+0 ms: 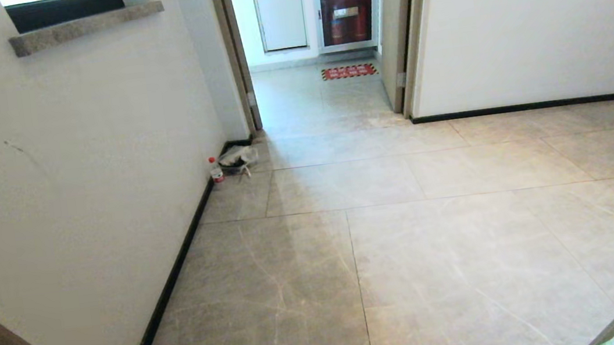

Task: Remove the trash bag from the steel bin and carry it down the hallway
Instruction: Put the trash bag at the door

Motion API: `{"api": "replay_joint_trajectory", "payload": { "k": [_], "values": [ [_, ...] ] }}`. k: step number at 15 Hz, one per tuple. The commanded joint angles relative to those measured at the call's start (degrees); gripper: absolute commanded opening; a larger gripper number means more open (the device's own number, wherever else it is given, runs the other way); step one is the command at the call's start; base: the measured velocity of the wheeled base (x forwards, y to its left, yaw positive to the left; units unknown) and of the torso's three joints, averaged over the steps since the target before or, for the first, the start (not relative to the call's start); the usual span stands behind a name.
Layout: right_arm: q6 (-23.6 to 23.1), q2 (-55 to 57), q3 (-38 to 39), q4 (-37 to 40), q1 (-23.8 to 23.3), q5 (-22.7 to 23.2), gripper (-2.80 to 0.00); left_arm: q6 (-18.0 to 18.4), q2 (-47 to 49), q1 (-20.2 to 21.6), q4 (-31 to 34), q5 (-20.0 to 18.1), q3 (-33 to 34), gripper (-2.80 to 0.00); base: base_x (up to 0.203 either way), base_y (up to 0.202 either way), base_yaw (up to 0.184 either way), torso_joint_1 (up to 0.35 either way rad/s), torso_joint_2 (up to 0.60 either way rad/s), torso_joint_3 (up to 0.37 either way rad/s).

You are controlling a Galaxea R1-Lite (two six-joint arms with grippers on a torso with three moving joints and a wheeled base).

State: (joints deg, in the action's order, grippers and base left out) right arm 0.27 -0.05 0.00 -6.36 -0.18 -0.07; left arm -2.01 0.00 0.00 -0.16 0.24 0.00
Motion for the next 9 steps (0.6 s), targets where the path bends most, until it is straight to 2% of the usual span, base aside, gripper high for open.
{"api": "replay_joint_trajectory", "payload": {
  "k": [1,9],
  "values": [
    [0.0,0.0,2.3,-0.1,0.0,0.0,-2.80,0.0,0.0,0.0,0.0,0.0,0.1,-2.80,0.066,0.000,0.006,0.000,0.01,0.000],
    [0.0,0.0,2.3,-0.1,0.0,0.0,-2.80,0.3,0.0,0.0,0.0,0.0,0.1,-2.80,0.000,0.000,0.000,0.000,0.00,0.000]
  ]
}}
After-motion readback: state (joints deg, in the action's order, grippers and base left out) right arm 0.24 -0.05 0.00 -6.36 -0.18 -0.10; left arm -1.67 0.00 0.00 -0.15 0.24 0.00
